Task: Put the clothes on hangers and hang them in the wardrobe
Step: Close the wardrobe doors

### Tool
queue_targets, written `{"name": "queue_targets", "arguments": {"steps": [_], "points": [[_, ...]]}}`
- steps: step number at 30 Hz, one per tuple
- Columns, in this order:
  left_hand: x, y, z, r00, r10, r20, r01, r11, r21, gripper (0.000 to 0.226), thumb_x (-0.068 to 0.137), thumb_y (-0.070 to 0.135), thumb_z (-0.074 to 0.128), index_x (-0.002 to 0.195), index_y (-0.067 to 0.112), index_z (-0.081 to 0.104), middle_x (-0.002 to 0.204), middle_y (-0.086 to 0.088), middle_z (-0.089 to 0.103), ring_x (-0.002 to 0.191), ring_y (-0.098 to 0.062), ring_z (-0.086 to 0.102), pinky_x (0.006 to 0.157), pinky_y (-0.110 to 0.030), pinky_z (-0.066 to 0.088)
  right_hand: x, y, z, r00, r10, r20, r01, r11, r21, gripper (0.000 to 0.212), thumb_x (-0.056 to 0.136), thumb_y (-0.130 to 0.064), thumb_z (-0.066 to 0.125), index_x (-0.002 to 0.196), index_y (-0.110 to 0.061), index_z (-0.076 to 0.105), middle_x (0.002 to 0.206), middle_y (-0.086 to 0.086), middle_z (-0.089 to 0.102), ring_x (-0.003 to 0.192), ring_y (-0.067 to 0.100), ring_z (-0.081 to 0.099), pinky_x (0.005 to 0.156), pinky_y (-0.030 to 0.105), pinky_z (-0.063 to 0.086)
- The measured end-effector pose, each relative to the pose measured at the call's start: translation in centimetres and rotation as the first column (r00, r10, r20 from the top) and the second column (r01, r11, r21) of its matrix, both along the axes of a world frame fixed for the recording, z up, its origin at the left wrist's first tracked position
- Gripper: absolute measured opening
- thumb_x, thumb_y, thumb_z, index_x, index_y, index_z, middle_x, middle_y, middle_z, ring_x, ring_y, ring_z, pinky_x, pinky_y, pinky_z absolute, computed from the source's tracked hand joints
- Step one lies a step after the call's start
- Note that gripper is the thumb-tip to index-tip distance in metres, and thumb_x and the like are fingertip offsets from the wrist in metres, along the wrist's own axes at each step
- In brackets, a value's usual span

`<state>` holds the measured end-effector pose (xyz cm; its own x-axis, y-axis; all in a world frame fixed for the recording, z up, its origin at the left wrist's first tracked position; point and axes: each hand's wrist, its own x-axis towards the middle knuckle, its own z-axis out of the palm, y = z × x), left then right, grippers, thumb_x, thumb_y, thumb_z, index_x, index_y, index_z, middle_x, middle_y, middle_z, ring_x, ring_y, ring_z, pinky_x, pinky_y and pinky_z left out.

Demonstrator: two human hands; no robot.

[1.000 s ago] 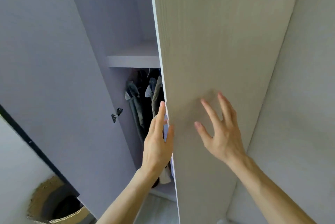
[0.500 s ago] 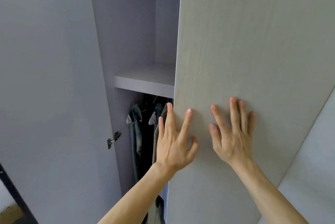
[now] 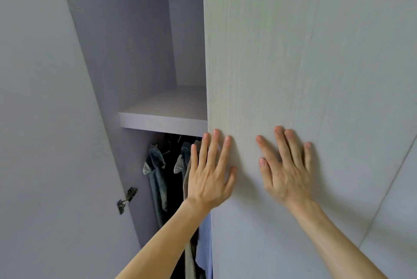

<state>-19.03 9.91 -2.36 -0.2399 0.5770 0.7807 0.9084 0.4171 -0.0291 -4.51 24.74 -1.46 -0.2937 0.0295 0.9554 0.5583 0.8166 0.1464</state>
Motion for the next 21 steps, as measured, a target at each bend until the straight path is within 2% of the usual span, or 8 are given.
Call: {"name": "queue_targets", "arguments": {"steps": [6, 10, 13, 17, 21], "points": [[-1.7, 2.2, -0.5, 1.0, 0.024, -0.014, -0.025, 0.997, -0.078, 0.071, 0.104, 0.042, 0.029, 0.159, 0.016, -0.007, 0.166, -0.011, -0.014, 0.154, -0.031, -0.005, 0.121, -0.057, 0.004, -0.9, 1.5, -0.2, 0.994, -0.107, 0.016, 0.107, 0.994, 0.039, 0.054, 0.1, -0.04, 0.04, 0.153, -0.034, 0.033, 0.165, 0.0, 0.018, 0.152, 0.019, 0.016, 0.12, 0.049, 0.009], [-2.4, 2.1, -0.7, 0.998, 0.062, -0.029, -0.065, 0.99, -0.125, 0.07, 0.105, 0.05, 0.023, 0.159, 0.019, -0.009, 0.166, -0.009, -0.014, 0.154, -0.029, -0.006, 0.123, -0.054, -0.002, -0.8, 1.7, -0.4, 0.993, -0.116, 0.035, 0.114, 0.992, 0.045, 0.055, 0.1, -0.04, 0.042, 0.154, -0.034, 0.032, 0.163, 0.002, 0.022, 0.152, 0.018, 0.014, 0.119, 0.049, 0.009], [-2.0, 1.7, -0.2, 0.995, 0.1, -0.027, -0.103, 0.983, -0.149, 0.069, 0.105, 0.051, 0.024, 0.159, 0.021, -0.009, 0.166, -0.008, -0.013, 0.154, -0.028, -0.006, 0.123, -0.054, 0.001, -0.6, 1.7, -0.3, 0.994, -0.105, 0.042, 0.103, 0.993, 0.05, 0.056, 0.1, -0.04, 0.044, 0.154, -0.034, 0.031, 0.163, 0.002, 0.023, 0.152, 0.019, 0.016, 0.119, 0.049, 0.009], [0.8, -0.2, 0.5, 0.986, 0.128, 0.105, -0.109, 0.98, -0.17, 0.067, 0.105, 0.041, 0.033, 0.16, 0.026, -0.002, 0.167, 0.001, -0.01, 0.154, -0.019, -0.006, 0.123, -0.056, 0.008, 0.2, 1.0, -0.1, 0.998, -0.016, 0.062, 0.016, 1.0, -0.006, 0.058, 0.099, -0.037, 0.046, 0.155, -0.031, 0.031, 0.163, 0.004, 0.024, 0.151, 0.022, 0.02, 0.12, 0.051, 0.006], [2.3, -6.1, -1.3, 0.968, 0.177, 0.181, -0.131, 0.962, -0.238, 0.058, 0.104, 0.039, 0.036, 0.158, 0.039, 0.014, 0.167, 0.006, 0.007, 0.153, -0.019, 0.012, 0.123, -0.051, 0.011, 1.4, -2.0, -1.0, 0.965, 0.233, 0.118, -0.213, 0.964, -0.158, 0.054, 0.096, -0.027, 0.05, 0.149, -0.025, 0.045, 0.161, 0.008, 0.03, 0.15, 0.029, 0.023, 0.119, 0.06, 0.012]]}}
